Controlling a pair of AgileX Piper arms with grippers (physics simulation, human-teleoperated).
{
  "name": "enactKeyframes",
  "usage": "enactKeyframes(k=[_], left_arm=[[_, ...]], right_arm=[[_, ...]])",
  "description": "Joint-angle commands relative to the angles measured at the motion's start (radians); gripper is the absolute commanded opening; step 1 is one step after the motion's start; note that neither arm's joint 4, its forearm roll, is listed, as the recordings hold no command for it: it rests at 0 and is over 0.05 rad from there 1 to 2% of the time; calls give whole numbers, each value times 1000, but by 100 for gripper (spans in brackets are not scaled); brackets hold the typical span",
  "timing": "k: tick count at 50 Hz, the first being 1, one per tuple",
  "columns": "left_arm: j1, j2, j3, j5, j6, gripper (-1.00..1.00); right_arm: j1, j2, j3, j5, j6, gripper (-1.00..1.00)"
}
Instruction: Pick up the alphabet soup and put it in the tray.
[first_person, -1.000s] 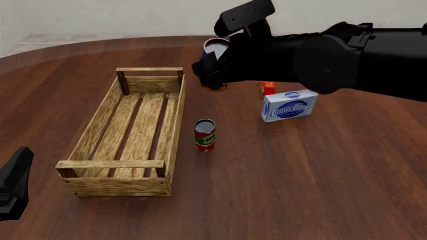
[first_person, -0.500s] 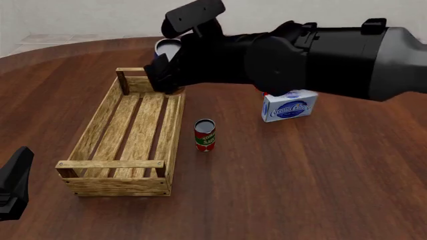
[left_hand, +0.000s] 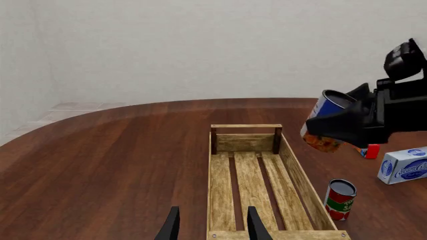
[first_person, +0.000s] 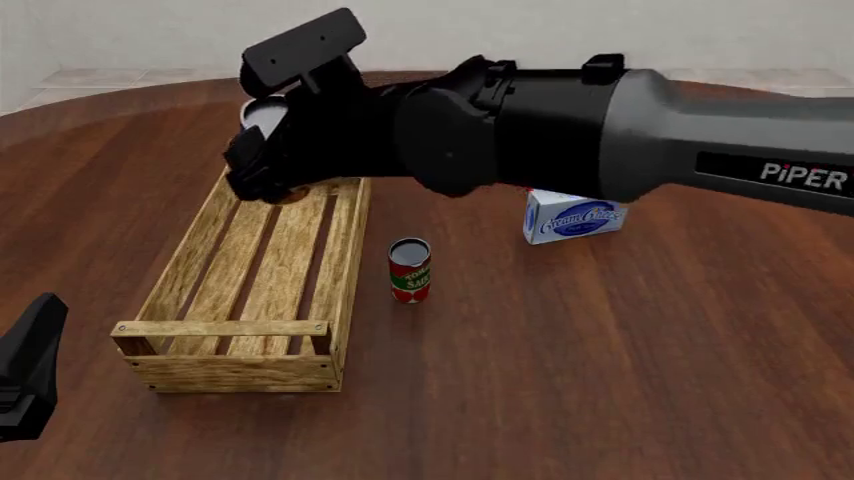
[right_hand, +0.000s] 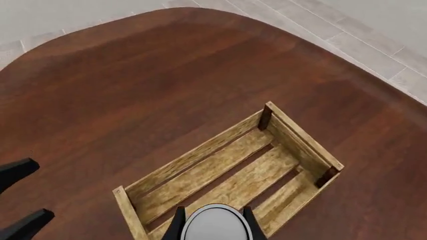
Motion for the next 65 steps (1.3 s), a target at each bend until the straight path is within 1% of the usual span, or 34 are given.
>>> enactKeyframes(k=[1,5,15,25,27,35,50,65], left_arm=[[0,0,0,0,0,100],[0,0,0,0,0,100],[0,0,0,0,0,100],[0,0,0,0,0,100],[0,0,0,0,0,100],[0,0,0,0,0,100],[0,0,0,0,0,100],[0,0,0,0,0,100]], right_arm=[[5,94,-102,29,11,-100],[12,136,-154,59,1,-100],[18,233,-241,97,-2,-100],[12,320,-302,120,-8,-100],[6,331,-308,121,-21,-100],[5,376,-346,135,-23,-100],[-5,452,-403,147,-12,-100],[-17,516,-443,142,19,-100]])
